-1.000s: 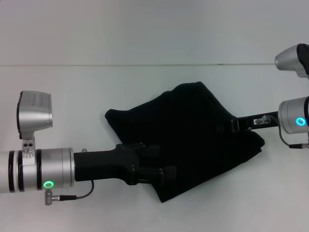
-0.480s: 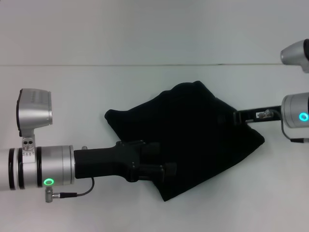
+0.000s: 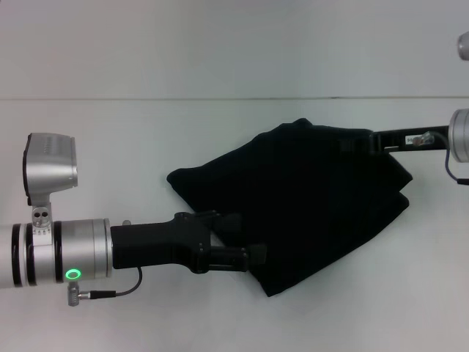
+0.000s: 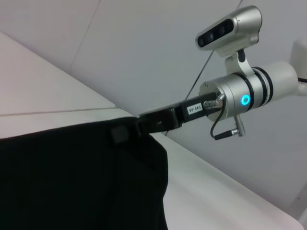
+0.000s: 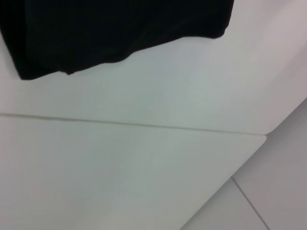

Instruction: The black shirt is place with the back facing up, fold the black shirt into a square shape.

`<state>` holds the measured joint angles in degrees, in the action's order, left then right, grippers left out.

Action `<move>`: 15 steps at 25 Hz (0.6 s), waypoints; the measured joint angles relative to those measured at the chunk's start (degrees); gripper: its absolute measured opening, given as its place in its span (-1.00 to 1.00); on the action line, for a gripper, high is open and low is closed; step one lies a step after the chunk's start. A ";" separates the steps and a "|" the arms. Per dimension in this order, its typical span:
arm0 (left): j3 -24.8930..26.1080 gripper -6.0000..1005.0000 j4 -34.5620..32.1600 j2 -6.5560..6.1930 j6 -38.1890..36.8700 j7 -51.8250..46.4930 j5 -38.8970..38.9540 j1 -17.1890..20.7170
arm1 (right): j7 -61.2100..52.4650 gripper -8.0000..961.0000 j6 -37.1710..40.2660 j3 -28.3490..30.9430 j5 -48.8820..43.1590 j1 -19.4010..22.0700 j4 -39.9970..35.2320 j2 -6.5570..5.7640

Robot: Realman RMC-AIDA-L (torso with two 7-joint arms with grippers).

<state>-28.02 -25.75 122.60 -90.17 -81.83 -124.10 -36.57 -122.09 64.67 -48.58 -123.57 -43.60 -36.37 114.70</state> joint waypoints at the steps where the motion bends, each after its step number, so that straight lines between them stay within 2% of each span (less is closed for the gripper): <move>1: -0.01 0.72 0.00 0.00 0.00 -0.11 0.00 -0.01 | -0.05 -0.85 0.00 0.06 -0.02 0.00 -0.06 -0.20; 5: -0.02 0.71 0.00 0.00 0.19 -0.48 0.00 -0.08 | -0.13 -0.85 0.03 0.10 -0.32 0.01 -0.10 -0.92; 15: -0.07 0.71 0.00 0.00 0.63 -1.05 0.00 -0.24 | -0.15 -0.85 0.76 0.15 -0.11 -1.18 -0.87 -1.77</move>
<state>-28.09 -25.75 122.60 -89.54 -82.88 -124.10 -36.81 -122.24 65.43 -48.43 -123.68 -44.77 -37.25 112.93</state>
